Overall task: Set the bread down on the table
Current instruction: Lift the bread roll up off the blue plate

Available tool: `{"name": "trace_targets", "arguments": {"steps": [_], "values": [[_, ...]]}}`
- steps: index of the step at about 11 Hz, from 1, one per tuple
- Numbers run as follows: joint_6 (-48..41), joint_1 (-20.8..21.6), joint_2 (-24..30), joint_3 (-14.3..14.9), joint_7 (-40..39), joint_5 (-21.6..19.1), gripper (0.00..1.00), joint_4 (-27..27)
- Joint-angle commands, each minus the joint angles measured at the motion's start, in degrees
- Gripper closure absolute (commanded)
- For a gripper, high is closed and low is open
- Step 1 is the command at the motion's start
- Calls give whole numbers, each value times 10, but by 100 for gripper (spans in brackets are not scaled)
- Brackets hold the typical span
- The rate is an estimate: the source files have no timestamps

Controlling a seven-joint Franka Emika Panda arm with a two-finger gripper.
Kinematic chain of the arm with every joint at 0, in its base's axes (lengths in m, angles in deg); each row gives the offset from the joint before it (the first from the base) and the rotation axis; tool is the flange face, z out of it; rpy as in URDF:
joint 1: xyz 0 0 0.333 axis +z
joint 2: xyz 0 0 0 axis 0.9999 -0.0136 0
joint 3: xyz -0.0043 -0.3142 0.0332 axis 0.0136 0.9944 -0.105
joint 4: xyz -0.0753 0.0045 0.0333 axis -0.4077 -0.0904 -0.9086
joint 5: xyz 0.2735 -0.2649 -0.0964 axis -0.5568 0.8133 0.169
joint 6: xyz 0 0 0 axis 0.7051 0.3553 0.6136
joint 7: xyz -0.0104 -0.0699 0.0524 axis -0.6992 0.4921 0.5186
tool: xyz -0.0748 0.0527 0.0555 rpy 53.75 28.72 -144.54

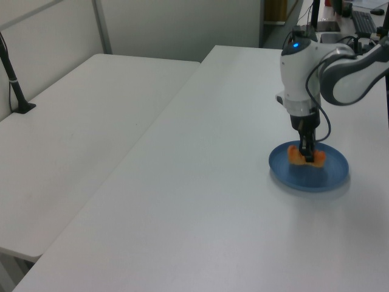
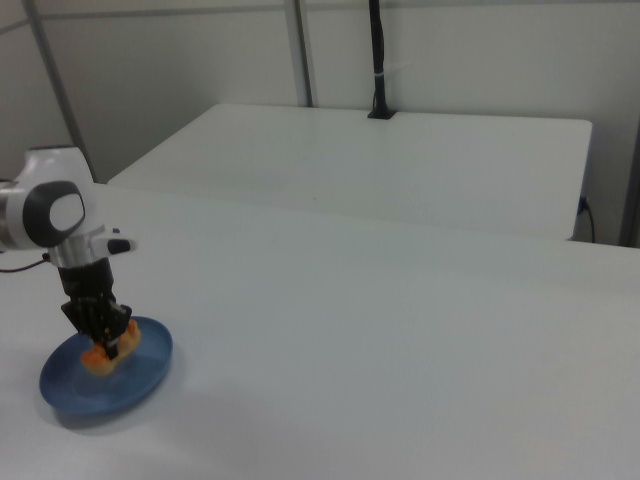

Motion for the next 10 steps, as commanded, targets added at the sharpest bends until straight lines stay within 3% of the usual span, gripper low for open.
{"name": "trace_targets", "arguments": {"steps": [1, 7, 10], "values": [[-88, 7, 31, 1, -1, 1, 84, -46], [-231, -7, 29, 9, -17, -1, 84, -174], [-231, -75, 23, 9, -86, 8, 84, -202]]}}
